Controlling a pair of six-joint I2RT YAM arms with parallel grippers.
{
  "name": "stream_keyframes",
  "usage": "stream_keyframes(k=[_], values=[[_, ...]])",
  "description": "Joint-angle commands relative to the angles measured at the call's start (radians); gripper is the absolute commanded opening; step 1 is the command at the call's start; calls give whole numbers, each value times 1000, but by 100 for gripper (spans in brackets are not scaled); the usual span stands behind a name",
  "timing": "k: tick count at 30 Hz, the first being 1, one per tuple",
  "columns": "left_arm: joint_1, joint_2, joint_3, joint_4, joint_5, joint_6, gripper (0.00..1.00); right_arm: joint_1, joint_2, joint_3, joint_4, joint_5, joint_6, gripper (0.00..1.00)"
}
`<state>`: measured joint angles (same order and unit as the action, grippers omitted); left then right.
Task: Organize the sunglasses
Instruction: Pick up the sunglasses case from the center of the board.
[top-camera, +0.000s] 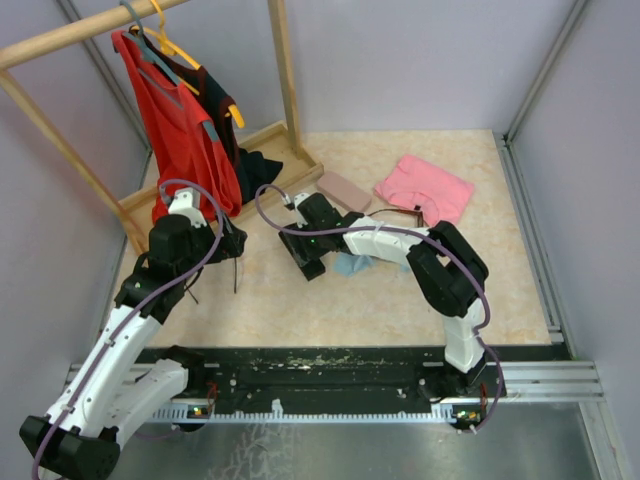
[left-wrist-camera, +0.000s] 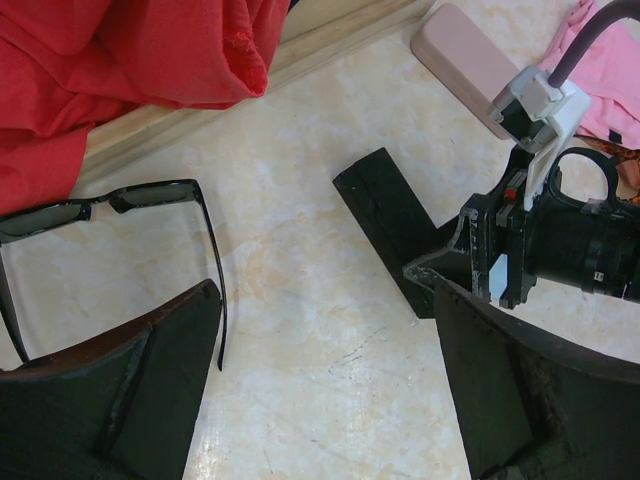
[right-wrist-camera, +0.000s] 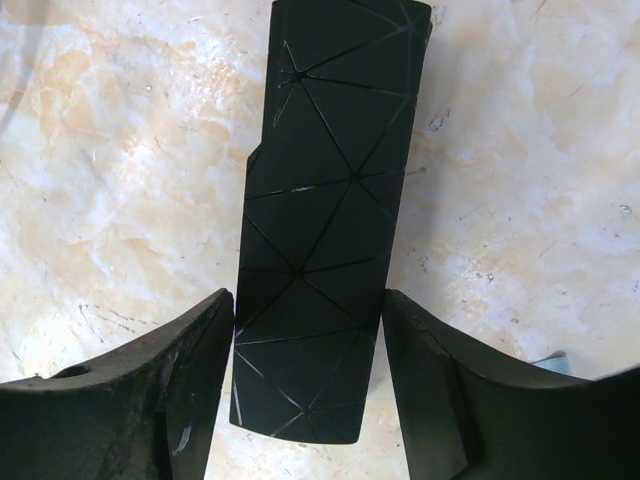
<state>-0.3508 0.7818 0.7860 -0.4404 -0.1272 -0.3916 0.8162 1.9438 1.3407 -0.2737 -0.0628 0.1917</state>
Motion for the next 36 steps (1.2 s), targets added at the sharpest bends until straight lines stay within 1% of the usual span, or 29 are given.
stream_keyframes(k=[1, 4, 10, 14, 17, 20, 25, 26, 30, 33, 36], values=[[7, -17, -9, 34, 15, -3, 92, 9, -61, -2, 29, 23, 16, 59], [7, -17, -8, 34, 13, -3, 92, 9, -63, 2, 15, 45, 14, 55], [7, -13, -9, 37, 15, -5, 92, 9, -90, -8, 13, 53, 41, 51], [7, -10, -9, 34, 19, -16, 92, 0, -133, -40, 51, 16, 103, 47], [7, -14, -21, 42, 47, -48, 92, -24, -167, -86, 101, -23, 169, 45], [7, -17, -52, 74, 95, -85, 92, -69, -211, -165, 201, -114, 246, 45], [6, 13, -91, 142, 210, -138, 91, -133, -282, -326, 417, -256, 373, 43], [6, 24, -94, 153, 227, -149, 90, -140, -324, -350, 450, -268, 396, 43], [5, 73, -105, 194, 285, -179, 89, -155, -396, -437, 581, -295, 479, 42], [-4, 113, -113, 246, 321, -204, 89, -155, -435, -497, 684, -296, 547, 41], [-29, 161, -120, 301, 327, -232, 88, -156, -461, -562, 815, -300, 629, 41]])
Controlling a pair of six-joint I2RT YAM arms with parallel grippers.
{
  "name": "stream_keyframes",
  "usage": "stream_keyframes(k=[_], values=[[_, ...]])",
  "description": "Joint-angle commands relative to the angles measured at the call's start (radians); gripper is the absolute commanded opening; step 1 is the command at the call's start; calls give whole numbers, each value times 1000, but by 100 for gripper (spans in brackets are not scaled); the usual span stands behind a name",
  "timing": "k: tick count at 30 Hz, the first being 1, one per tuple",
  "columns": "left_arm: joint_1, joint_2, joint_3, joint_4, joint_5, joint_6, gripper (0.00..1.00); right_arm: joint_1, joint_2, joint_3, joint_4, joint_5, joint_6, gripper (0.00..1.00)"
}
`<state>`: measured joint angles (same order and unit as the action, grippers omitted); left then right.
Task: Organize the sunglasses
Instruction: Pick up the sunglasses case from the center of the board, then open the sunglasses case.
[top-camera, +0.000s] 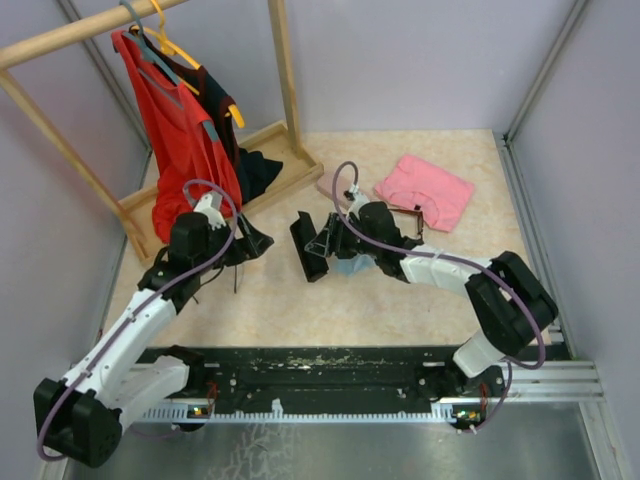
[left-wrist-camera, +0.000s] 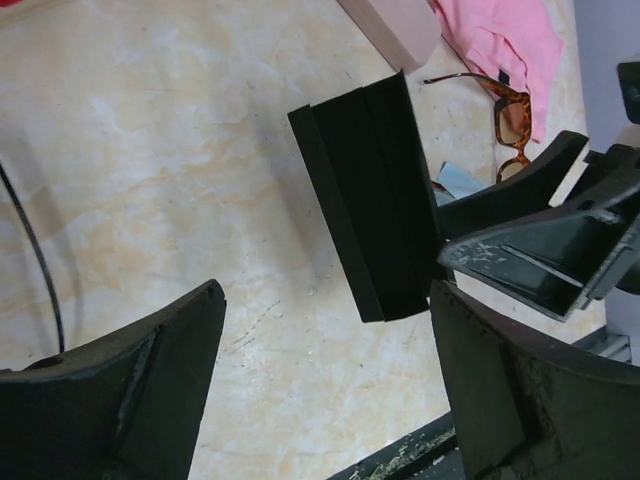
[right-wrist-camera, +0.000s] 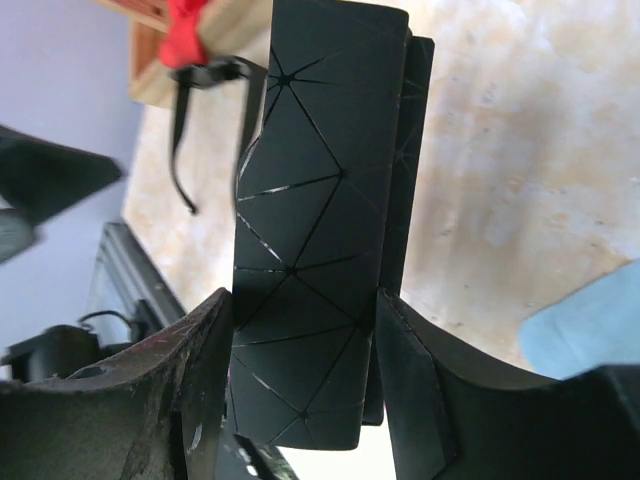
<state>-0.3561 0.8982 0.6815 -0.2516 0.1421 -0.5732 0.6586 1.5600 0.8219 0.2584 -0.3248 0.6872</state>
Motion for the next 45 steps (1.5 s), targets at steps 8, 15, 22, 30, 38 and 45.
stream_keyframes(k=[8, 15, 22, 30, 38, 45], values=[[-81, 194, -9, 228, 69, -104, 84, 2, -108, -165, 551, -10, 309, 38], [-119, 286, 20, 280, 60, -122, 74, 2, -132, -183, 583, -10, 329, 37], [-141, 352, 33, 306, 60, -123, 60, 2, -146, -184, 588, -23, 333, 37], [-144, 374, 39, 350, 87, -121, 45, 2, -136, -188, 609, -45, 346, 37], [-144, 388, 41, 376, 114, -123, 45, 2, -118, -192, 633, -52, 358, 37], [-144, 372, 44, 361, 101, -111, 19, 1, -137, -194, 554, -18, 306, 46]])
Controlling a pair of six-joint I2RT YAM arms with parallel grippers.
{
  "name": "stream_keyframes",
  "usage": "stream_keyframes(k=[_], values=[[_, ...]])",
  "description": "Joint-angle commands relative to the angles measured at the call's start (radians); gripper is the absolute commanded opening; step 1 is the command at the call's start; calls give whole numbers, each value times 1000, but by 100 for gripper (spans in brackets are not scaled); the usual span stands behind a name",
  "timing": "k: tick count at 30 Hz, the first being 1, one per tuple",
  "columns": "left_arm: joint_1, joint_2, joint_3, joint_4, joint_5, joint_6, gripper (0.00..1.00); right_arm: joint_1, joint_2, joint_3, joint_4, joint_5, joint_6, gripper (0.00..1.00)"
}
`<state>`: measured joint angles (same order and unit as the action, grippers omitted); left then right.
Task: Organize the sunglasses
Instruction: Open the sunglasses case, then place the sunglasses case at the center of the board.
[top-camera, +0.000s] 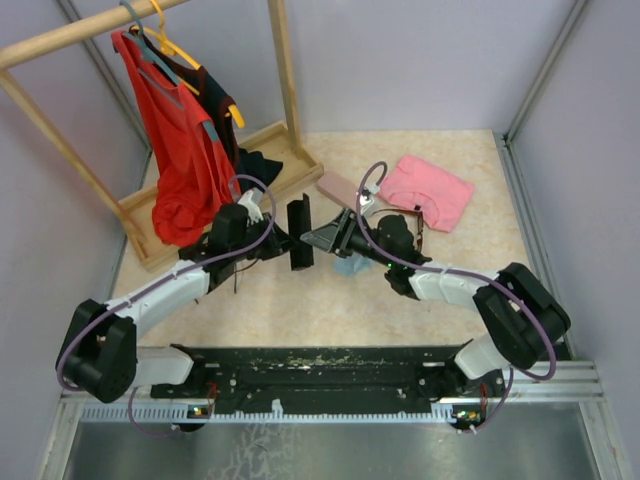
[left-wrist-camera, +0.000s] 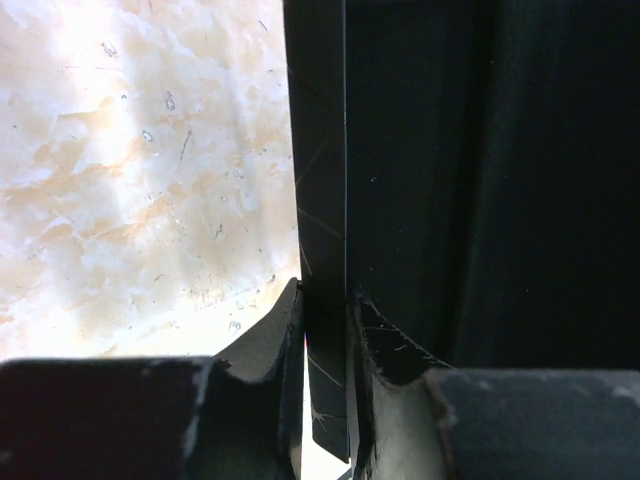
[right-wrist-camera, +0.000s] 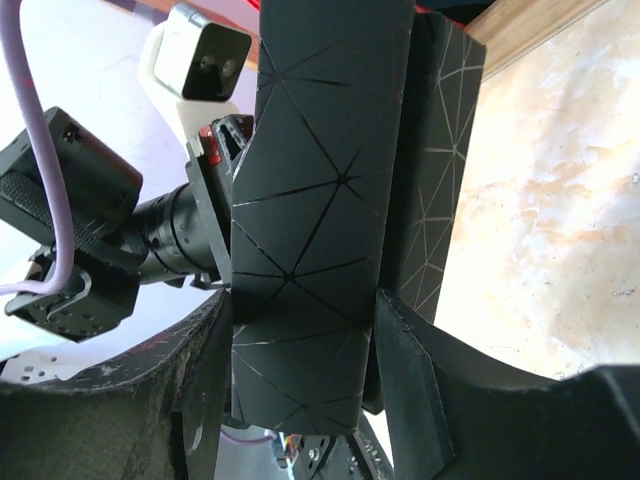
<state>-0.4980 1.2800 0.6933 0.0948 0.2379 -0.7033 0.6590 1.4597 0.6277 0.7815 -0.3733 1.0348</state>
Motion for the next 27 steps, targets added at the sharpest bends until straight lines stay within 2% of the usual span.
stream_keyframes(k=[1, 5, 7, 15, 22, 27], values=[[-2, -14, 33, 10, 0, 23, 17, 1, -41, 1, 10, 36, -56, 51], [-2, -28, 56, -41, -41, 64, 15, 1, -93, 14, -126, 96, -155, 71], [-2, -35, 71, -69, -74, 92, 15, 1, -126, 32, -230, 150, -213, 75], [-4, -42, 132, -194, -203, 226, 15, 1, -222, 92, -539, 349, -417, 78], [-81, 51, 253, -340, -472, 372, 18, 0, -306, 98, -648, 440, -477, 78], [-170, 164, 294, -365, -647, 493, 26, -12, -400, 77, -743, 481, -468, 78]])
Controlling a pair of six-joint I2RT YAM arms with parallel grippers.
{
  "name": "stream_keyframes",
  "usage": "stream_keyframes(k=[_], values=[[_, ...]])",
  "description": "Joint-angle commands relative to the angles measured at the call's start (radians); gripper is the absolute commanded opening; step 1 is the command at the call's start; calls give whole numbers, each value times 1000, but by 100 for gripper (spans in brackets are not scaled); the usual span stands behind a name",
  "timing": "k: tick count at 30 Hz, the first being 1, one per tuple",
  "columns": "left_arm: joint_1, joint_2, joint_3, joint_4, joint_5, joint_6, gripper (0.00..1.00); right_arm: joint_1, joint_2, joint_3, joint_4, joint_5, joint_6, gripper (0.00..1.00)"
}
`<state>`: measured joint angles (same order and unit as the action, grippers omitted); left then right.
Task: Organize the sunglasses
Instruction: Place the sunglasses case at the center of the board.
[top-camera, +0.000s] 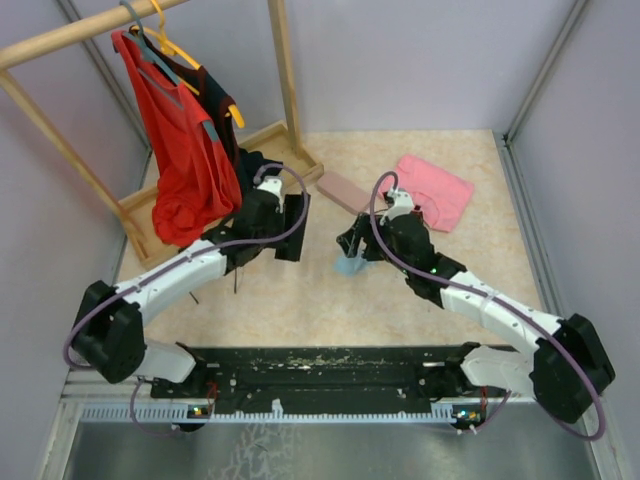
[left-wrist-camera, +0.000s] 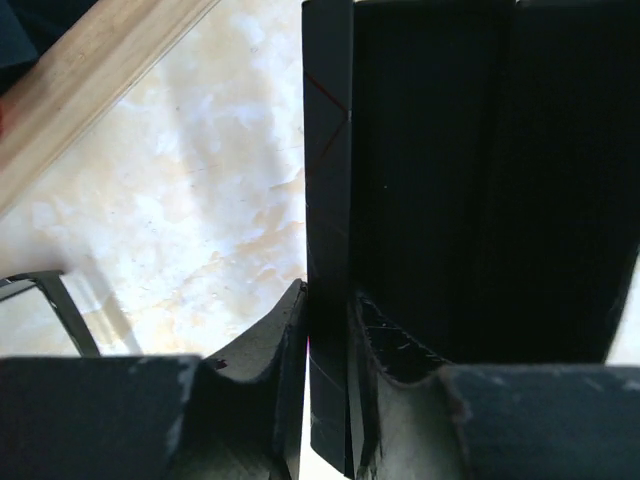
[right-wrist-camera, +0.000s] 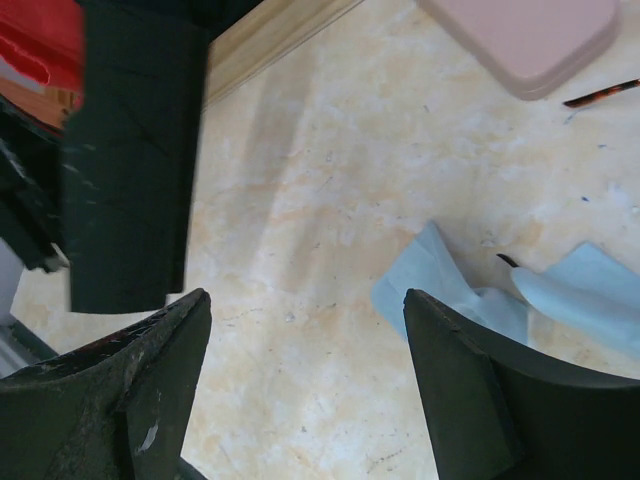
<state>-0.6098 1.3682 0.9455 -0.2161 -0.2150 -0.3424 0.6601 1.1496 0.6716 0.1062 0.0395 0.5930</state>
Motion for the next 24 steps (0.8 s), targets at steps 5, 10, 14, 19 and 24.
stream_keyframes(k=[5, 10, 14, 19, 24], values=[[-132, 194, 51, -40, -334, 237, 32, -20, -193, -1, -165, 66, -32, 78], [-218, 317, 76, -20, -495, 337, 38, -21, -270, -40, -240, 70, -42, 78], [-251, 365, 85, -5, -502, 370, 42, -30, -311, -66, -268, 85, -35, 78], [-257, 335, 67, 30, -466, 366, 55, -38, -343, -78, -279, 98, -22, 78], [-258, 254, 55, 41, -454, 328, 65, -64, -334, -73, -284, 105, -30, 78]])
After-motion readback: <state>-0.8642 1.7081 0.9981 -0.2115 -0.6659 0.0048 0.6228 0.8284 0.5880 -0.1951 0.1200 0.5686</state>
